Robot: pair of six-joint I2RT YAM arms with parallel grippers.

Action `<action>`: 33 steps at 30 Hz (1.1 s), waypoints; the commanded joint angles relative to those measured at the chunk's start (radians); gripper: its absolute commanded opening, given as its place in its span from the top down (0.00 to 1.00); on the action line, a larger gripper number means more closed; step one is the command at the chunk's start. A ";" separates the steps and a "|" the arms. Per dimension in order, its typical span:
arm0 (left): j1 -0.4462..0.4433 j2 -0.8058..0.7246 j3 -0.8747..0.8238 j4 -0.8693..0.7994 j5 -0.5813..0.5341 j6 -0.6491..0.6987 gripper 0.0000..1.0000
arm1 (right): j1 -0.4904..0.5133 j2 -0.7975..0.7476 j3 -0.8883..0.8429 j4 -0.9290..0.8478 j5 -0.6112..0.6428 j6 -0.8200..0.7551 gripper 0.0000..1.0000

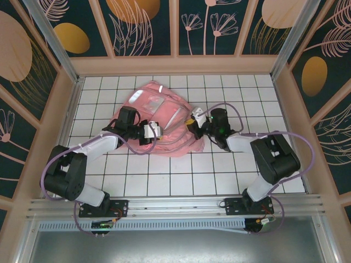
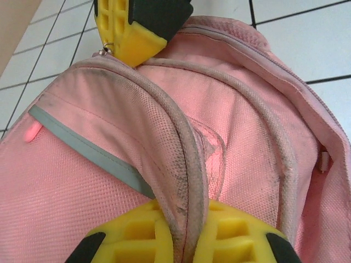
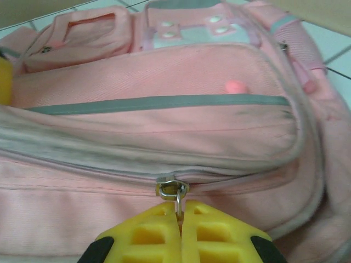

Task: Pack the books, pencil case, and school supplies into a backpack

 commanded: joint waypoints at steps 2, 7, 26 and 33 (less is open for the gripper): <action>0.040 -0.006 0.014 0.002 0.036 0.048 0.95 | -0.066 -0.086 -0.053 0.110 0.304 0.130 1.00; 0.073 0.034 0.080 -0.011 0.021 0.085 0.88 | -0.050 -0.168 -0.117 0.115 0.391 0.148 1.00; 0.045 0.049 0.220 -0.196 0.059 -0.043 0.01 | 0.177 -0.165 -0.158 0.263 0.169 0.090 1.00; -0.040 0.094 0.245 -0.117 -0.104 -0.135 0.06 | 0.239 -0.094 -0.109 0.318 0.095 0.060 1.00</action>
